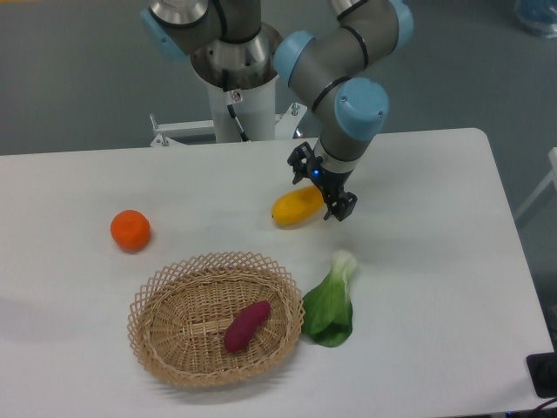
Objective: Pick up the mango from the table
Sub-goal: 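Move the open gripper over the yellow mango and lower onto it, then close the gripper fingers around the yellow mango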
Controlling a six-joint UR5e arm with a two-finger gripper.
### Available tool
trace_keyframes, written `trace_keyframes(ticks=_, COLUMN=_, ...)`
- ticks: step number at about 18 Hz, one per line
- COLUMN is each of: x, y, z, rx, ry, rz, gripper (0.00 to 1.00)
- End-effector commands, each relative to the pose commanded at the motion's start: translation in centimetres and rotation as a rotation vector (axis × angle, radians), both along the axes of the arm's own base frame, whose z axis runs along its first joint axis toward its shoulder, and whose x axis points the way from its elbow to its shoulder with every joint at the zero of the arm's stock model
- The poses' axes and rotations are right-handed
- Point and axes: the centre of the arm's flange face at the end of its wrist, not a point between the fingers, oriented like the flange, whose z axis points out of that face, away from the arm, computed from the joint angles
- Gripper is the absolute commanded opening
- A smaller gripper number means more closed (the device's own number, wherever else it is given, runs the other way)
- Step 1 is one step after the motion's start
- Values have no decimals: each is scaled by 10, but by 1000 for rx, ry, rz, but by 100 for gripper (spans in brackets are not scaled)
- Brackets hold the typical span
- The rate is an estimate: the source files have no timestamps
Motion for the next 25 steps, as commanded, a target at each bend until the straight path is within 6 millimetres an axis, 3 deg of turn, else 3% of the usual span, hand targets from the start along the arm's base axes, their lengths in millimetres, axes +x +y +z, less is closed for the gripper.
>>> trace_keyframes(ticks=10, x=6, y=8, z=-8, rx=47, ry=94, rz=-5, gripper=100)
trace_keyframes(ticks=17, x=29, y=15, z=-22, rx=0, ry=81, rz=-30, gripper=100)
trace_keyframes(ticks=25, x=34, y=18, z=-32, rx=-21, ry=122, rz=-17, gripper=100)
